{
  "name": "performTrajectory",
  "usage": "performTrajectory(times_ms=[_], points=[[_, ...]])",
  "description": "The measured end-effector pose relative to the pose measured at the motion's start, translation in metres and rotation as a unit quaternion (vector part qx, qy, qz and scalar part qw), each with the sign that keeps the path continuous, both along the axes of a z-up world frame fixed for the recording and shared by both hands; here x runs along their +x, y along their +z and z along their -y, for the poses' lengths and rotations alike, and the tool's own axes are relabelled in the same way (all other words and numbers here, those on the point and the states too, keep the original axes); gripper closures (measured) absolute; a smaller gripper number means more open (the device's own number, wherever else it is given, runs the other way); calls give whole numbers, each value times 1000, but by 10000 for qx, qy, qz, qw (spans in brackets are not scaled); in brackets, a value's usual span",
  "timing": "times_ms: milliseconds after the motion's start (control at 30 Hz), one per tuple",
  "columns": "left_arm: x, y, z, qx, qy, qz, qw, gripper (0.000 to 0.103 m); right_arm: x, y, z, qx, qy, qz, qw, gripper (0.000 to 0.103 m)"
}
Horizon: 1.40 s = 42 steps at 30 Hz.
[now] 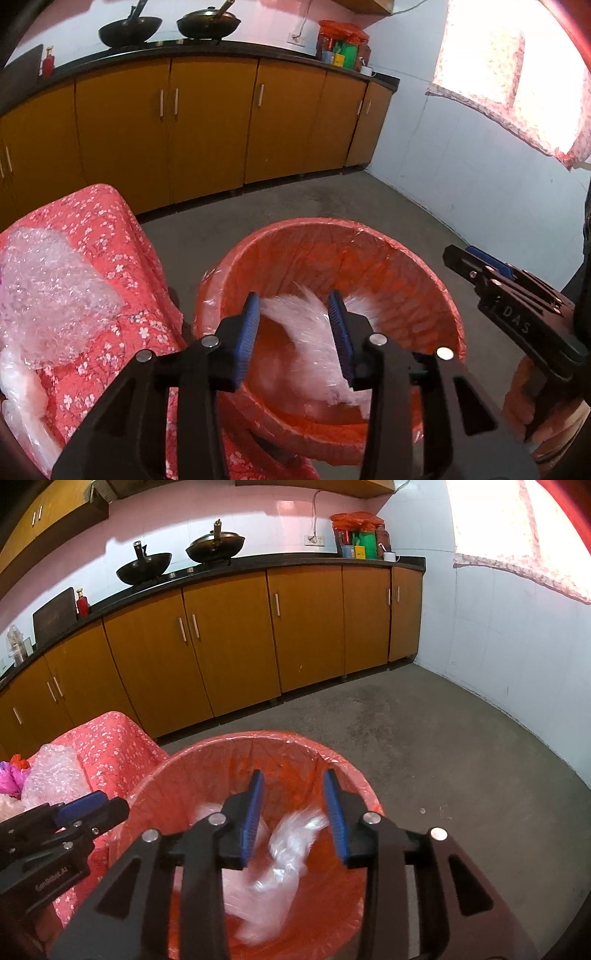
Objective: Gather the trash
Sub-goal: 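Carry both held plastics over the orange basket and open both tools, then return to the table and grasp the red bag with the left tool while the right tool grasps bubble wrap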
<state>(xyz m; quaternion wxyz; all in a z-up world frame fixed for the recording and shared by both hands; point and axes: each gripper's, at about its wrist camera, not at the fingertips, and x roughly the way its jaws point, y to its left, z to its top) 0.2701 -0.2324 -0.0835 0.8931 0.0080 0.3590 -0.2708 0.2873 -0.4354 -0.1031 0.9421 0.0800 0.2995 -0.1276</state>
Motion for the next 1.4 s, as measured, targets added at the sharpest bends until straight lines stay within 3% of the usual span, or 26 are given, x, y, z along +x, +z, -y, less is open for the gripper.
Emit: performTrajectory(times_ms=[267,500,600,733,900,1067,1233,1400], points=[[-17,26,-45,-156,432,332,9984,64,-4,17,-19,-100,244,160,9995,65],[-55,56,-118,-45,1020,904,9907,60,-1,33,-86,-11,1009,283,9945,59],[-74,66,-158,82,1438,1183,9825,57,4,36,-123,102,1455,288,9889,54],[-89,71,-221,315,2241,1415,9637,53,14,32,-177,161,1962,190,9803,50],[-92,61,-292,447,3124,1269,9404,50,32,23,-232,281,2347,38,9717,48],[-93,54,-331,360,3637,1109,9242,50,54,20,-278,275,2587,-69,9655,38],[-98,45,-363,242,3893,1033,9150,47,74,7,-303,44,2617,-285,9647,35],[-95,36,-376,208,3877,925,9169,47,90,-9,-310,-137,2510,-584,9661,37]])
